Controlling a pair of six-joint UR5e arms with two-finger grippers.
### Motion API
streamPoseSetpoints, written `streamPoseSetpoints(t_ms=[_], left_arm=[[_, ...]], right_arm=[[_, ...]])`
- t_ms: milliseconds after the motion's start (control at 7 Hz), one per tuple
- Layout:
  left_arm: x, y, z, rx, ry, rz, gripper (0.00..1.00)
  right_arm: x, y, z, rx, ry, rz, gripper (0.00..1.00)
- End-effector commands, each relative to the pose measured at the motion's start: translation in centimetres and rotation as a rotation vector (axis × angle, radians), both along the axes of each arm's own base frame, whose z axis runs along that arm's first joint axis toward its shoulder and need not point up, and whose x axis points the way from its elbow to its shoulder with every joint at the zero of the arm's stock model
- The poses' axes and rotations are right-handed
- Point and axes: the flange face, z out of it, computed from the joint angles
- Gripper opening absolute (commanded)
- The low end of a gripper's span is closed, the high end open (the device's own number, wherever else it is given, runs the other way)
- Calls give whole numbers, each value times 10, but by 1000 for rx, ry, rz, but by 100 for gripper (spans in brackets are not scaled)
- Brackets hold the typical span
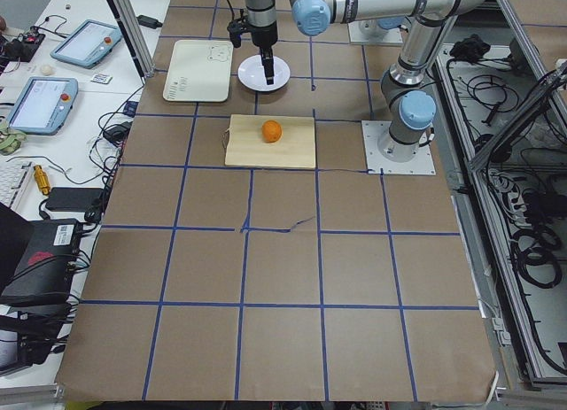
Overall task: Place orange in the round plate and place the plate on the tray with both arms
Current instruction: 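Lower the left gripper onto the orange on the cutting board and close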
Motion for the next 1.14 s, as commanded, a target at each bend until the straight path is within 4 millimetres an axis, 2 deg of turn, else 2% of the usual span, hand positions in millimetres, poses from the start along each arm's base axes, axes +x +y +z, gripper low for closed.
streamPoseSetpoints(t_ms=[0,143,286,571,714,1000], left_arm=[[17,-8,-80,12,5,44,100],[24,-12,-117,-12,3,65,100],[29,-13,-140,-19,-1,70,100],[32,-26,-171,-7,10,72,100],[25,-32,-187,-3,91,81,100],[24,-39,-213,25,126,83,100]], right_arm=[[0,0,0,1,0,0,100],[0,0,0,1,0,0,100],[0,0,0,1,0,0,100],[0,0,0,-1,-1,0,100],[0,0,0,-1,0,0,100],[0,0,0,-2,-1,0,100]])
